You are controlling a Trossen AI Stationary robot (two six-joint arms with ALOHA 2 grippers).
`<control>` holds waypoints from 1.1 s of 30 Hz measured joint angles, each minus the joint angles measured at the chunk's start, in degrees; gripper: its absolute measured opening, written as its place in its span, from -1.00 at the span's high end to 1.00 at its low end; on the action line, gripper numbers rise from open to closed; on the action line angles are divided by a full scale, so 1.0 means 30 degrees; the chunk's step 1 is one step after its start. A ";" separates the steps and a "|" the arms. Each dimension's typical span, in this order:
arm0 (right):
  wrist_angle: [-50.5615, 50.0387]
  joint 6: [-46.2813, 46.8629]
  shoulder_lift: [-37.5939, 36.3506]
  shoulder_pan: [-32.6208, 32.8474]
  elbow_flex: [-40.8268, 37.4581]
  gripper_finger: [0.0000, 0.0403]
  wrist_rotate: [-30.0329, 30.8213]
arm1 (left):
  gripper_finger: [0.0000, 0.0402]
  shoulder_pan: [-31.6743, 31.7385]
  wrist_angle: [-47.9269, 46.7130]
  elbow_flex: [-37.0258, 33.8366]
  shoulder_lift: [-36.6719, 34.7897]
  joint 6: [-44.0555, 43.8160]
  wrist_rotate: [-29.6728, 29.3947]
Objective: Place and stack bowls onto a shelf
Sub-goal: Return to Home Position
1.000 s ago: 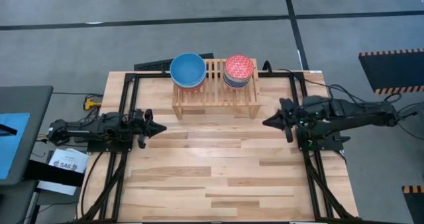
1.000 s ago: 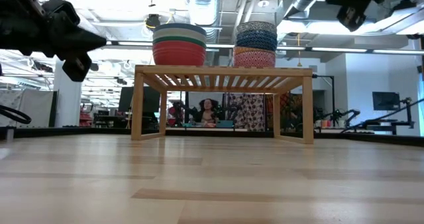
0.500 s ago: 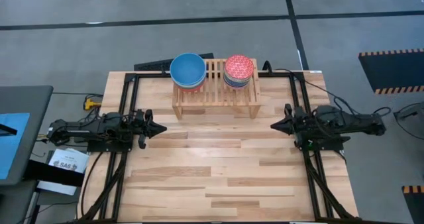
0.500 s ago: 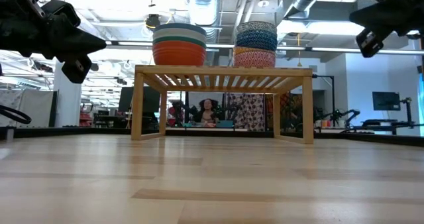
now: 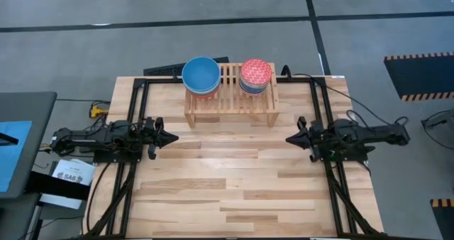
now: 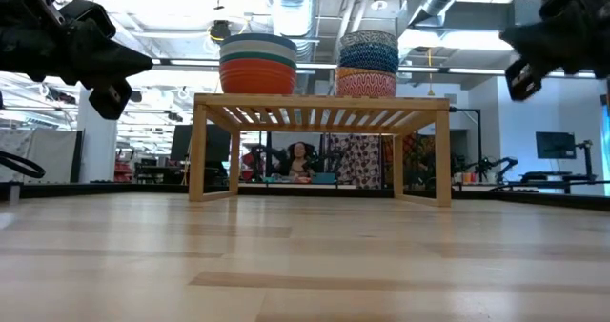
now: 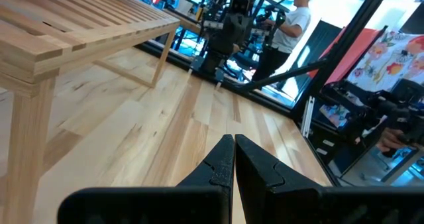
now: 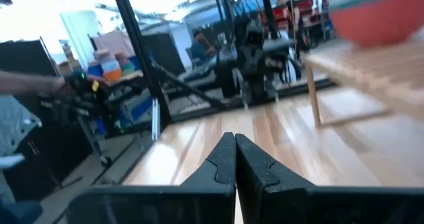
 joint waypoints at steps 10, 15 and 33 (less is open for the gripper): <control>-0.1025 -0.1228 0.0015 0.0761 -0.0497 0.88 0.0091 | 1.00 -0.0006 0.0000 0.0000 0.0000 0.0007 0.0000; -0.1070 -0.0616 0.0007 0.0801 -0.0504 0.81 0.0084 | 1.00 0.0000 0.0000 0.0000 0.0000 0.0007 0.0000; -0.0925 -0.0579 -0.0007 0.1279 -0.0534 0.76 0.0069 | 1.00 -0.0007 -0.0029 0.0000 -0.0102 0.0007 0.0138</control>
